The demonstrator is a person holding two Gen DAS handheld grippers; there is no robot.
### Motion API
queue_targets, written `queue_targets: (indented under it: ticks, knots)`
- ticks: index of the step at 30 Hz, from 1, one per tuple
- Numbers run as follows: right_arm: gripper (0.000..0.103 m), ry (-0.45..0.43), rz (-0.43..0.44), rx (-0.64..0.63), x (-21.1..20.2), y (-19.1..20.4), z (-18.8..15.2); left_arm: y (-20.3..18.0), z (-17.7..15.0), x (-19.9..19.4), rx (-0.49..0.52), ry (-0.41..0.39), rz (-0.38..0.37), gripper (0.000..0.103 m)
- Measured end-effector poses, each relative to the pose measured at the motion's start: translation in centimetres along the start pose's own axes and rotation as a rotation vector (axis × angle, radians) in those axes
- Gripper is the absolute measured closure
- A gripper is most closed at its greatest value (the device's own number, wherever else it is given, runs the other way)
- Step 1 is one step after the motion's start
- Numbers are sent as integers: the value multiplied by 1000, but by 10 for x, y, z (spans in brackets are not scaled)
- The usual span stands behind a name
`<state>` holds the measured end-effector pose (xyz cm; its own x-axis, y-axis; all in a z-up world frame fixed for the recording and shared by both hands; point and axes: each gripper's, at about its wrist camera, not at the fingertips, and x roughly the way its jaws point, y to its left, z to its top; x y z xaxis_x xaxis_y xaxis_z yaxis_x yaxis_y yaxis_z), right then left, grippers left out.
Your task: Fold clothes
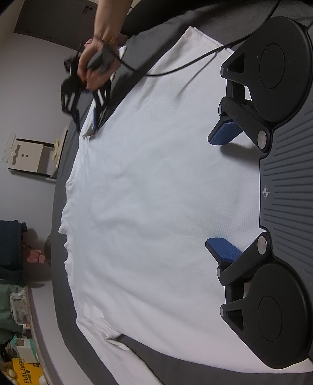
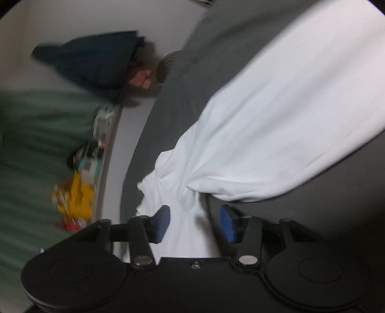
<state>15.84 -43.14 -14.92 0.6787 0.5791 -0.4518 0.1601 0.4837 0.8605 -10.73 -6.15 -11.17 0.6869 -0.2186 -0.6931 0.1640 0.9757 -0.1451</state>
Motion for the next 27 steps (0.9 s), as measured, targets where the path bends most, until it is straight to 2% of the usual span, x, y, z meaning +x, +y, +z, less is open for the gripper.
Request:
queue_targets:
  ticks: [1, 3, 5, 8, 9, 12, 14, 15, 19, 22, 24, 25, 27]
  knots:
    - [57, -23, -17, -45, -17, 0, 4, -1, 0, 0, 6, 2, 4, 16]
    - [57, -132, -93, -116, -59, -2, 18, -3, 1, 1, 17, 6, 11, 16]
    - [57, -245, -234, -194, -96, -6, 39, -4, 1, 1, 26, 10, 19, 16]
    - [57, -312, -524, -350, -126, -12, 71, -7, 2, 1, 40, 19, 31, 16]
    - [57, -327, -606, -389, -134, -14, 81, -8, 2, 1, 46, 22, 36, 16]
    - [59, -312, -717, -402, -140, -31, 101, -10, 2, 1, 58, 29, 47, 16]
    - [64, -302, -790, -410, -143, -42, 115, -11, 3, 2, 65, 33, 52, 16]
    - [65, -296, -818, -411, -144, -48, 120, -11, 3, 2, 69, 35, 55, 16]
    - [73, -262, -821, -419, -130, -61, 126, -13, 3, 2, 81, 41, 62, 16]
    - [83, -259, -792, -448, -121, -67, 125, -14, 3, 3, 84, 42, 65, 13]
    - [97, -261, -771, -470, -117, -66, 122, -15, 3, 4, 90, 42, 69, 12]
    - [97, -269, -764, -485, -118, -62, 121, -15, 3, 4, 92, 42, 71, 12]
    - [97, -349, -747, -525, -122, -42, 119, -15, 3, 3, 91, 40, 72, 12]
